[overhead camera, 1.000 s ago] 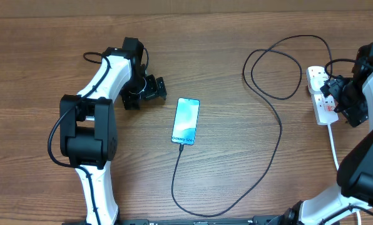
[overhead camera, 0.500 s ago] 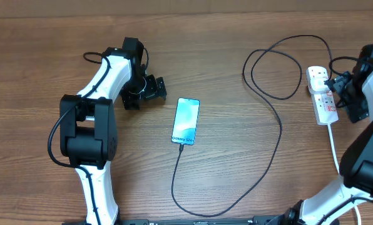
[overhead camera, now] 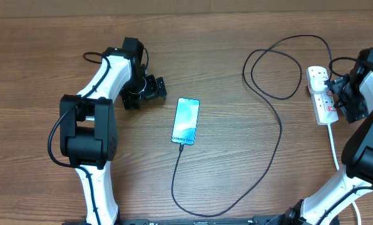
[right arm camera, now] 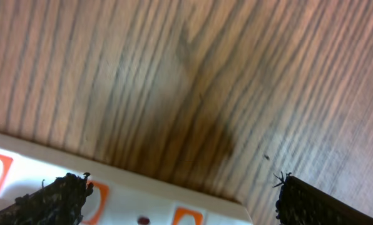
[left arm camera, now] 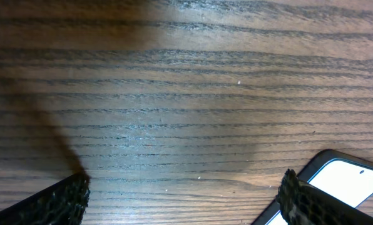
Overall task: Plug charger to phone and switch on socket
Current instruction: 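Position the right gripper above the socket switch beside the plug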
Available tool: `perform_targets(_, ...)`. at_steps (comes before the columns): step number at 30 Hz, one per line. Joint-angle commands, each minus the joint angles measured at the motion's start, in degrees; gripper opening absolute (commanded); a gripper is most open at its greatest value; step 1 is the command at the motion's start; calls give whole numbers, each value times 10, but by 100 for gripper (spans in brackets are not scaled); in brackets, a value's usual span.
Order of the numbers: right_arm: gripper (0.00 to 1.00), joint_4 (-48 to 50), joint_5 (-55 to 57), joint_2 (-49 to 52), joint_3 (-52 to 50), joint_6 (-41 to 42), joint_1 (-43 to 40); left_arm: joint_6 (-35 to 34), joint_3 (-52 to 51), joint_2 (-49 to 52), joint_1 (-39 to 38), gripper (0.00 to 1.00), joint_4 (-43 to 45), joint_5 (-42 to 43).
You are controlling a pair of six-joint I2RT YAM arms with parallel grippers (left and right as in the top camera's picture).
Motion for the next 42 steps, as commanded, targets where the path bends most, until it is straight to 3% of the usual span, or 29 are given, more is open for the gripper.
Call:
perform_targets(1, 100, 13, -10, 24, 3, 10, -6, -4, 0, -5, -2, 100, 5, 5)
perform_targets(18, 100, 25, -117, 28, 3, -28, -3, -4, 0, -5, -2, 100, 5, 5)
perform_targets(23, 100, 41, -160, 28, 3, -73, -3, -4, 0, -5, -2, 100, 5, 5)
perform_targets(42, 100, 5, -190, 28, 3, -77, 2, -4, 0, -5, -2, 100, 5, 5)
